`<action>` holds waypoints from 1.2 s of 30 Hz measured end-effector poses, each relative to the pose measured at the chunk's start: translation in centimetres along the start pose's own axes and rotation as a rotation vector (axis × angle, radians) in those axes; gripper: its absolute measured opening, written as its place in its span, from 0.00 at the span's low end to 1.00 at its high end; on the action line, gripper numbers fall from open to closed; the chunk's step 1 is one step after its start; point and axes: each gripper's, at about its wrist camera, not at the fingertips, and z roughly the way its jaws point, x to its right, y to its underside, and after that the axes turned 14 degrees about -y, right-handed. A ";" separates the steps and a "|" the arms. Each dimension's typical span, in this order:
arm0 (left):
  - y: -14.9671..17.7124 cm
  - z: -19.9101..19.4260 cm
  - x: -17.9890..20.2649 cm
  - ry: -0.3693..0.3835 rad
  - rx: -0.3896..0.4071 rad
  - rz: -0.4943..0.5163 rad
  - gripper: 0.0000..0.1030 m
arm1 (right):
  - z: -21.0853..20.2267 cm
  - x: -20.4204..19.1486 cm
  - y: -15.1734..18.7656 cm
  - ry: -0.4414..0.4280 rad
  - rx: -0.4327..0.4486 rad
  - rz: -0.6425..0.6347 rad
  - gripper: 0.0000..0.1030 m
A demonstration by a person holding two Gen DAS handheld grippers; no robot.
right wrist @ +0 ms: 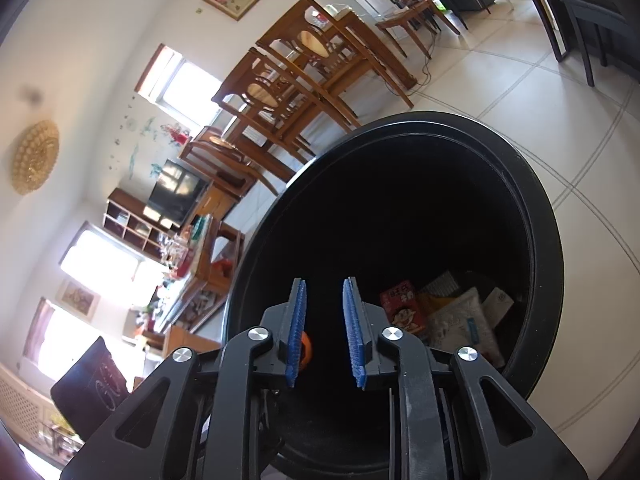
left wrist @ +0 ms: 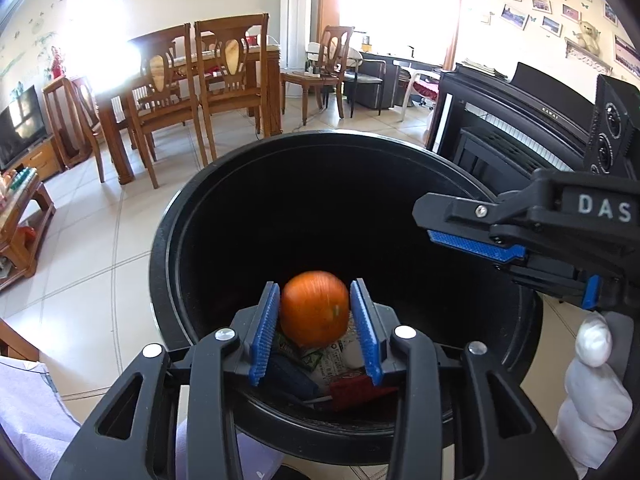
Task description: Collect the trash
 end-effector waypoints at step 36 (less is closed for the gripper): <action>10.5 -22.4 -14.8 -0.389 0.216 -0.305 0.95 | 1.0 -15.5 8.7 -0.303 0.006 -0.466 0.93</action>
